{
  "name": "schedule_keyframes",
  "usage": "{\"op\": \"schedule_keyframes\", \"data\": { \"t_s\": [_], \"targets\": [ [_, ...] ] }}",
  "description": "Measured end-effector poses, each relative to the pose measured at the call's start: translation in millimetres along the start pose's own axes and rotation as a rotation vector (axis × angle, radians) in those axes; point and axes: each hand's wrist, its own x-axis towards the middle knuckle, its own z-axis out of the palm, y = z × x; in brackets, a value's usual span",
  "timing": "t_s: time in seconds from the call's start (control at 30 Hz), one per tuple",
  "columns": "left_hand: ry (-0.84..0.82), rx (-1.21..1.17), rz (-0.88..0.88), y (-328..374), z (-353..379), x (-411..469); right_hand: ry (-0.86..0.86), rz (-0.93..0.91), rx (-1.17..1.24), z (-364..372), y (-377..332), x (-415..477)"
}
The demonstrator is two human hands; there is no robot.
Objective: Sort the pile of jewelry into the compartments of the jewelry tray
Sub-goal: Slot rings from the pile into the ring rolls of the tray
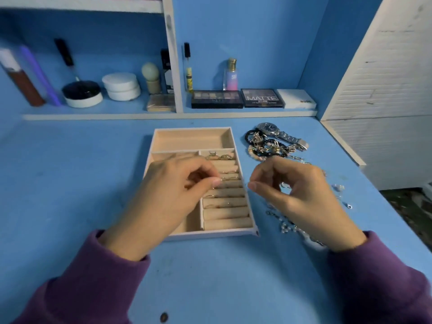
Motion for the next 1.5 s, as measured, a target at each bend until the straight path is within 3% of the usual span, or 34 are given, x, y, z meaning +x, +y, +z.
{"op": "schedule_keyframes", "data": {
  "t_s": [0.23, 0.5, 0.97, 1.5],
  "targets": [
    [0.048, 0.098, 0.148, -16.3, 9.0, -15.0, -0.074, -0.164, -0.163, 14.7, -4.8, -1.4],
    [0.046, 0.189, 0.216, -18.0, 12.7, -17.0, -0.129, -0.204, -0.292, 14.7, 0.7, -1.6],
    [-0.113, 0.226, 0.282, -19.3, 17.1, -19.5, -0.138, -0.075, -0.186, 15.2, 2.1, 0.8],
    [-0.154, 0.186, 0.242, -20.2, 17.0, -20.0, -0.148, -0.077, -0.253, 16.0, 0.6, -2.4]
  ]
}}
